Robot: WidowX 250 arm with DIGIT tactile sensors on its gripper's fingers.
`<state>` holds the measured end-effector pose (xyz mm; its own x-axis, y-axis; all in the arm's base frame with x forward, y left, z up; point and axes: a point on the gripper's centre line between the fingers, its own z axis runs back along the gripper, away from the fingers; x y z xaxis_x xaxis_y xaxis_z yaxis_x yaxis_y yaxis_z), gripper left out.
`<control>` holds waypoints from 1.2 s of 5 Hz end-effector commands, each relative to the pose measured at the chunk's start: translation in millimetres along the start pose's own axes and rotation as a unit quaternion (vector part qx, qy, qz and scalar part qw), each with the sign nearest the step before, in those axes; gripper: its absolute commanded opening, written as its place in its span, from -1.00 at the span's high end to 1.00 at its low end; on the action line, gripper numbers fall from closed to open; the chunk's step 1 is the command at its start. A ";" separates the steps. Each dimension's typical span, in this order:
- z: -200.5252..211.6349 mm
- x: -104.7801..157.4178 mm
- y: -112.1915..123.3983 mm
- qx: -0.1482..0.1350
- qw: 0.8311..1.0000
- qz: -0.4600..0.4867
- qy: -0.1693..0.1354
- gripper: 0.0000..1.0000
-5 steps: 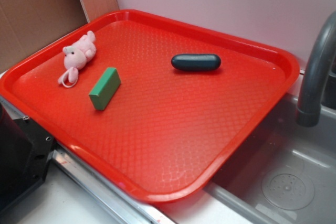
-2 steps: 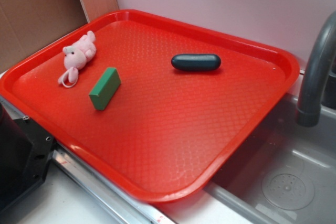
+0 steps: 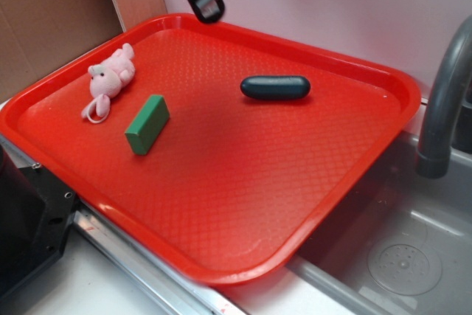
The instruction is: Grab the plastic pickle.
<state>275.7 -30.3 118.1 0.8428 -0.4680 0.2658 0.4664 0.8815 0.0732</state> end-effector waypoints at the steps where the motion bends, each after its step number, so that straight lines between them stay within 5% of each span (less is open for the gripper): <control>1: -47.9 35.7 -8.5 -0.043 0.998 -0.042 -0.015 -1.00; 3: -94.9 40.9 -13.7 -0.079 0.994 -0.080 0.018 -1.00; 4: -106.3 39.3 -17.0 -0.074 0.993 -0.091 0.032 -1.00; 5: -105.2 38.5 -19.4 -0.070 0.994 -0.081 0.031 1.00; 6: -102.8 35.3 -21.6 -0.067 0.995 -0.072 0.033 1.00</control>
<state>324.9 -63.2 16.7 0.7961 -0.5810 0.1695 0.5942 0.8035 -0.0366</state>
